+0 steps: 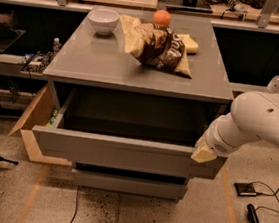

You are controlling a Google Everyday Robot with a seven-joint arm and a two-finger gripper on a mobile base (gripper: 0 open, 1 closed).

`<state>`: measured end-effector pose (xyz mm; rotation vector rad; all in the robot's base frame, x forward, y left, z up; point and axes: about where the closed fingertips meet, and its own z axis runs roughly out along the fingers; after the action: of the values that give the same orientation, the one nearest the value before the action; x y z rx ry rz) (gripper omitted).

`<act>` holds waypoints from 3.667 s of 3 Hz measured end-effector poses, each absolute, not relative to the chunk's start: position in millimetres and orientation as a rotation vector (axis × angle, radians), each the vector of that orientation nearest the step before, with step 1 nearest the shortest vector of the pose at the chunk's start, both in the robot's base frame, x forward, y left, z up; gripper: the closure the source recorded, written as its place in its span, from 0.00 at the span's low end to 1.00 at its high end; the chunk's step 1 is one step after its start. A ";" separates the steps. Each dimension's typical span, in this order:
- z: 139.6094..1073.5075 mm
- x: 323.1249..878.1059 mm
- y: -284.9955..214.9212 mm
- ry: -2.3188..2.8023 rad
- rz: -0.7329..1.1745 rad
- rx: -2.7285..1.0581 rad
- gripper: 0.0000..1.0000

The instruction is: Open top drawer

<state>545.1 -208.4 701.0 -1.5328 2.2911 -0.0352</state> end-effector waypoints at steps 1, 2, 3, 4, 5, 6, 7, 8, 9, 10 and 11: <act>708.0 522.3 -209.0 2.335 -0.040 -1.479 1.00; 708.0 522.2 -209.0 2.335 -0.040 -1.479 1.00; 704.1 516.1 -212.0 2.364 -0.033 -1.478 1.00; 704.5 516.0 -212.2 2.365 -0.033 -1.478 1.00; 697.9 489.7 -224.0 2.444 -0.027 -1.416 1.00; 699.4 489.6 -224.0 2.444 -0.027 -1.416 1.00; 692.2 473.1 -228.1 2.476 0.000 -1.383 1.00; 695.6 473.1 -228.1 2.476 0.001 -1.383 1.00; 696.1 472.7 -227.6 2.475 -0.001 -1.385 0.82; 696.6 472.3 -227.2 2.474 -0.002 -1.386 0.59; 697.2 472.0 -226.8 2.473 -0.004 -1.388 0.35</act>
Offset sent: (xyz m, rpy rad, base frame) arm -0.0227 -0.0007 0.0058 0.0012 0.0095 -0.0490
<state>472.0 -226.8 697.2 -1.3878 2.4733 -0.0037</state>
